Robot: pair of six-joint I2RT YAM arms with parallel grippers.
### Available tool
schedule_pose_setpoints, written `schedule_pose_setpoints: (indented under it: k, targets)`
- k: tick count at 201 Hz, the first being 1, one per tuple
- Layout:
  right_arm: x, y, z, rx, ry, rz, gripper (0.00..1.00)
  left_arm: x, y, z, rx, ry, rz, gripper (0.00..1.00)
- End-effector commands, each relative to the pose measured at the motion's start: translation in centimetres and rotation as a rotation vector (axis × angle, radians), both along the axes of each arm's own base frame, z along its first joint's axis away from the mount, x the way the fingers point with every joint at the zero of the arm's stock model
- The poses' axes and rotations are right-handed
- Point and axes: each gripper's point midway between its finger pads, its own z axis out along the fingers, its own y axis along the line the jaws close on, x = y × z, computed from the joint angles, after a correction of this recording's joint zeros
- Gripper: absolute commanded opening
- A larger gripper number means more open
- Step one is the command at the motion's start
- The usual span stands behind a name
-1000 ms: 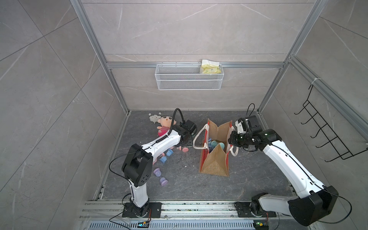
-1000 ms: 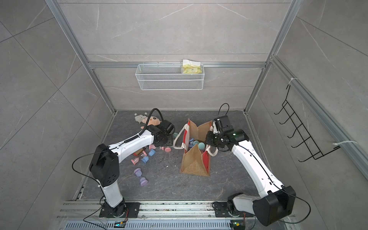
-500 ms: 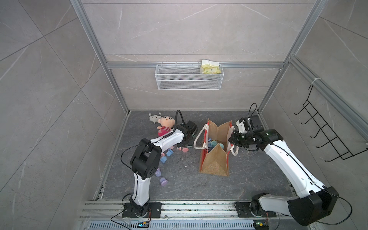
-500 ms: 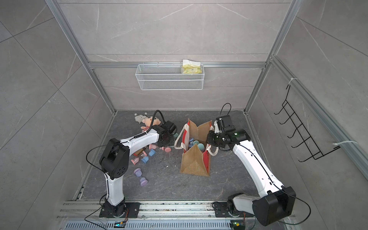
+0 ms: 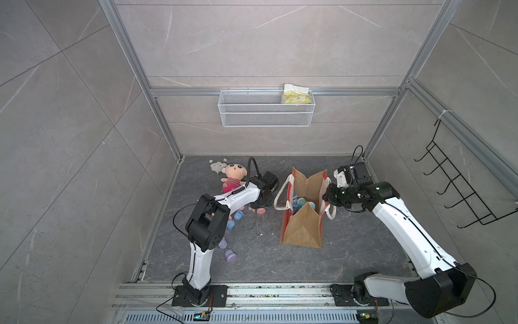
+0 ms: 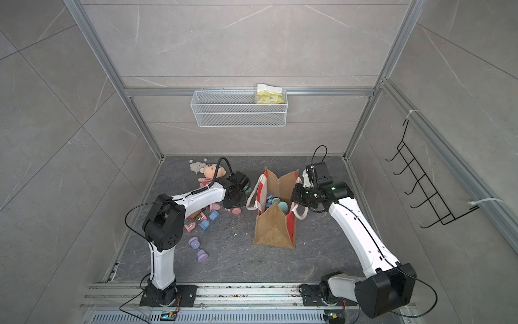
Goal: Put the hourglass into the canvas bag
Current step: Pick up the hourglass from the center of the board.
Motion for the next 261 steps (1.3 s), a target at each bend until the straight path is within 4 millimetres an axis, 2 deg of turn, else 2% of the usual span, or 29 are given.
schedule_pose_setpoints:
  k: [1, 41, 60, 74, 99, 149, 171, 236, 261]
  targets:
    - [0.5, 0.4, 1.1, 0.035, -0.049, 0.009, 0.0, -2.4, 1.9, -2.6, 0.068, 0.098, 0.016, 0.46]
    - [0.7, 0.3, 0.9, 0.039, -0.042, 0.007, 0.0, -3.4, 3.0, -2.1, 0.08, 0.085, 0.025, 0.45]
    - [0.8, 0.6, 0.7, 0.056, -0.04, 0.009, 0.0, -2.7, 2.2, -2.4, 0.065, 0.082, 0.015, 0.46]
    - [0.9, 0.6, 0.5, 0.061, -0.035, 0.006, 0.0, -2.2, 1.6, -2.7, 0.066, 0.094, 0.012, 0.5]
    - [0.8, 0.6, 0.8, 0.061, -0.036, 0.008, 0.0, -2.1, 1.4, -3.1, 0.062, 0.104, 0.019, 0.5]
    - [1.0, 0.2, 0.7, 0.061, -0.032, -0.002, 0.0, -2.7, 1.5, -3.9, 0.067, 0.119, 0.018, 0.42]
    - [1.0, 0.2, 0.8, 0.071, -0.035, -0.005, 0.0, -2.3, 1.7, -2.6, 0.066, 0.085, 0.025, 0.36]
    - [0.9, -0.3, 0.9, 0.097, -0.03, -0.022, 0.0, -1.0, 1.6, 3.2, 0.019, -0.066, 0.027, 0.28]
    - [0.9, -0.4, 0.6, 0.119, -0.021, -0.032, 0.0, -1.0, 1.4, 3.7, 0.013, -0.074, 0.017, 0.25]
